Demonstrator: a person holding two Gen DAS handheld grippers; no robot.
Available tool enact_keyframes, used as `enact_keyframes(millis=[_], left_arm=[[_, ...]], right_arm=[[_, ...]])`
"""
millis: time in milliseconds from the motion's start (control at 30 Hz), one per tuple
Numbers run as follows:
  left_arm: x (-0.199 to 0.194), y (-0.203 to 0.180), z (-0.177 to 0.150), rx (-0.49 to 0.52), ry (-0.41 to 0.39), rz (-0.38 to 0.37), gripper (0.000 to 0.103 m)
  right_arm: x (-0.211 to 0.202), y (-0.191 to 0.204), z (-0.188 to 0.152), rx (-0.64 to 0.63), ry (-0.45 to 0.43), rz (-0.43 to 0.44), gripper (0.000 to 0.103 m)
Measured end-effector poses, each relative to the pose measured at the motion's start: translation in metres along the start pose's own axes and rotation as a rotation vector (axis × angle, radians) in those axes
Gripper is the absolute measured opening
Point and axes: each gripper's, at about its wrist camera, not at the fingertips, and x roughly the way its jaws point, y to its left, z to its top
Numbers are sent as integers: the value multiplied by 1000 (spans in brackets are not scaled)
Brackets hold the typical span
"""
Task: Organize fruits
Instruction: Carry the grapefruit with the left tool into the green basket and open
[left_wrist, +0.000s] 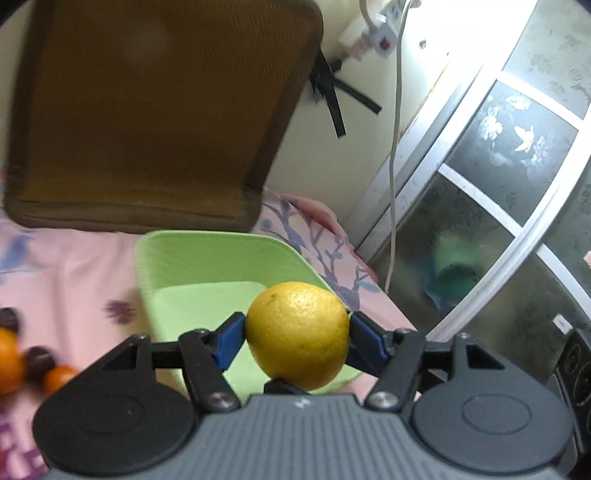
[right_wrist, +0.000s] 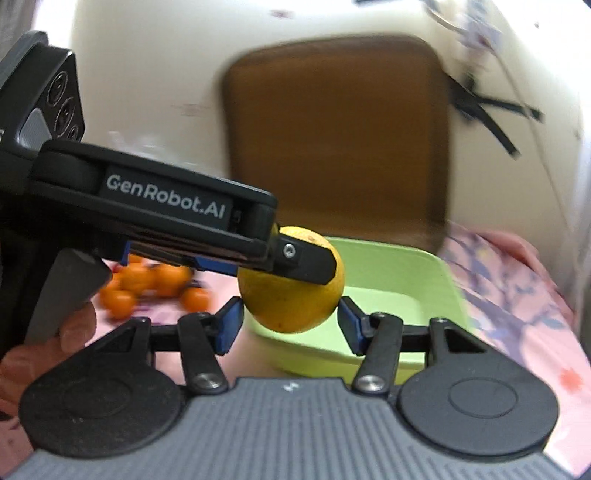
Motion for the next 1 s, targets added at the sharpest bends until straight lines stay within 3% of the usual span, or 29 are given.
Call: enact_keyframes(millis=[200, 267, 367, 500, 633, 733, 800, 900, 1000], left_arm=[[32, -7, -4, 25, 50, 72, 63], [38, -11, -7, 49, 75, 111, 62], [30, -17, -9, 90, 42, 129, 63], [-25, -20, -5, 94, -64, 69, 63], [-111, 4, -11, 58, -213, 38, 66], [-173, 35, -25, 26, -309, 110, 66], [-207, 57, -38, 5, -339, 217, 66], [-239, 86, -58, -29, -326, 373, 66], [-250, 111, -79, -77, -283, 435, 66]], right_arm=[[21, -28, -4, 16, 44, -58, 59], [10, -33, -14, 30, 29, -59, 59], [1, -34, -15, 37, -15, -72, 60], [-10, -34, -17, 61, -38, -62, 60], [-31, -24, -20, 92, -96, -27, 60], [-39, -9, -21, 129, -120, 35, 60], [-36, 7, -22, 128, -114, 79, 60], [-27, 35, -24, 101, -92, 138, 59], [-14, 64, -25, 58, -59, 195, 51]])
